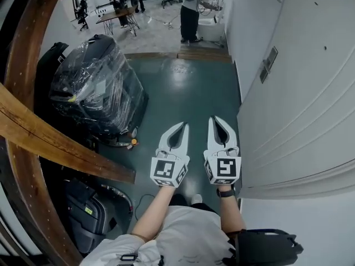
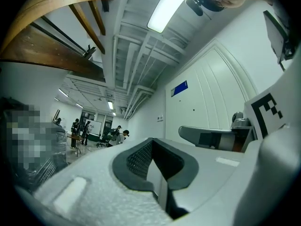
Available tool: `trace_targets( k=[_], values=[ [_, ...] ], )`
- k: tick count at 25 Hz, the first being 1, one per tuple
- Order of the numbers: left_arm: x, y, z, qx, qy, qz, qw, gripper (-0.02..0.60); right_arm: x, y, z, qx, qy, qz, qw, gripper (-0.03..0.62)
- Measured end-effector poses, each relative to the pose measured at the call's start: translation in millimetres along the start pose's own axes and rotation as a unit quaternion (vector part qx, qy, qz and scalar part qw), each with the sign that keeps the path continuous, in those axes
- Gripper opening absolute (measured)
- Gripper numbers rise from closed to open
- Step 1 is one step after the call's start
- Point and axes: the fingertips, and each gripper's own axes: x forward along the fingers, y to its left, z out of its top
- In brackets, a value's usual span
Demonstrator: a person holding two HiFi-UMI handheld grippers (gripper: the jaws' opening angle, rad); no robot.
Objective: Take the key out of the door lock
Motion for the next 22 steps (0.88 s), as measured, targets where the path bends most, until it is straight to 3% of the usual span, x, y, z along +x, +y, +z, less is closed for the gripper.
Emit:
trace_targets(
  k=[3,6,8,11,14,19,22],
  values=[
    [4.9,13.6,4.7,0.001,-0.016,0.004,0.9999,-0.005,14.9,-0.9,-8.9,0.053,-0.002,0.015,0.998,0.000],
    [10.8,29.2,11.3,0.031,-0.029,0.005,0.9991,-0.005,38.6,2.9,-24.3,0.094,0.019,0.037,0.995,0.000],
    [17.4,45.1,8.7,0.038,-0.027,0.005,0.9989,-0.005,56.7,14.9,-35.7,0.080,0.030,0.068,0.994,-0.001],
    [41.1,80.2,-1.9,0.008,-0.015,-0.006,0.9998,-0.005,96.9,27.1,-48.7,0.066,0.038,0.089,0.993,-0.002],
    [68.8,127.0,0.1,-0.016,-0.014,-0.017,0.9996,-0.006,147.8,36.8,-48.3,0.051,0.026,0.083,0.995,0.000],
    [108.5,206.1,21.1,-0.003,-0.019,-0.019,0.9996,-0.005,224.0,46.8,-34.5,0.021,0.001,0.041,0.999,0.002],
    [125.3,241.4,16.5,-0.016,-0.010,-0.023,0.9995,-0.003,251.7,61.3,-35.8,0.025,-0.013,0.044,0.999,0.002]
  ],
)
